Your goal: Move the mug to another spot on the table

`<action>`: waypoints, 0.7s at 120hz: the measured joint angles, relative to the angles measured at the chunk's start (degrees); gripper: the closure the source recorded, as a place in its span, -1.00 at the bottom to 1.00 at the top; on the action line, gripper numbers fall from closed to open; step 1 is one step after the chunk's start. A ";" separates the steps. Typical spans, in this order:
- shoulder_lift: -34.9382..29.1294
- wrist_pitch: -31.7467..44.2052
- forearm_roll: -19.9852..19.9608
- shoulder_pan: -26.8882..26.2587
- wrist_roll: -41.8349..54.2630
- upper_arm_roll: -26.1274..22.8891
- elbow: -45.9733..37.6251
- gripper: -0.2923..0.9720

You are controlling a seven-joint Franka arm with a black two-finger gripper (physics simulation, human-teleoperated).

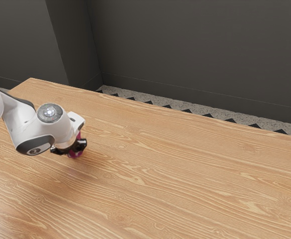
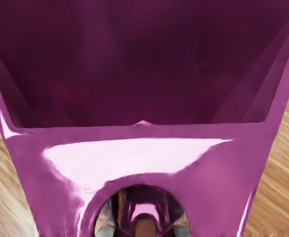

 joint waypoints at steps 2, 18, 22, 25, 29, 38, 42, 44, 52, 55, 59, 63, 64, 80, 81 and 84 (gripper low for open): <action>0.00 0.04 0.00 -0.02 0.08 -0.01 -0.18 0.26; -0.59 0.19 0.00 -0.15 0.59 -0.03 -3.03 -0.11; -1.34 0.16 0.00 -0.30 0.67 -0.03 -4.30 -0.17; -1.84 0.14 0.00 -0.42 0.72 -0.03 -4.99 -0.21; -2.39 0.10 0.00 -0.54 0.79 -0.07 -5.68 -0.26; -4.19 -0.52 0.00 -0.68 0.93 -0.40 -6.72 -0.34; -5.02 -0.93 -0.02 -0.94 0.98 -0.57 -6.92 -0.37; -5.44 -1.16 -0.02 -1.12 1.01 -0.65 -6.99 -0.38; -7.07 -2.07 -0.05 -1.54 1.13 -1.12 -7.17 -0.42; -7.61 -2.45 -0.07 -1.50 1.17 -1.52 -7.20 -0.44; -8.27 -2.94 -0.09 -1.54 1.23 -2.01 -7.23 -0.45; -9.13 -3.44 -0.11 -1.63 1.30 -2.50 -7.24 -0.46; -9.43 -3.58 -0.11 -1.66 1.31 -2.63 -7.23 -0.47; -12.63 -5.16 -0.32 -3.17 1.57 -3.46 -6.10 -0.50; -12.71 -5.23 -0.35 -3.24 1.58 -3.49 -6.02 -0.50; -12.89 -5.42 -0.45 -3.41 1.63 -3.58 -5.59 -0.51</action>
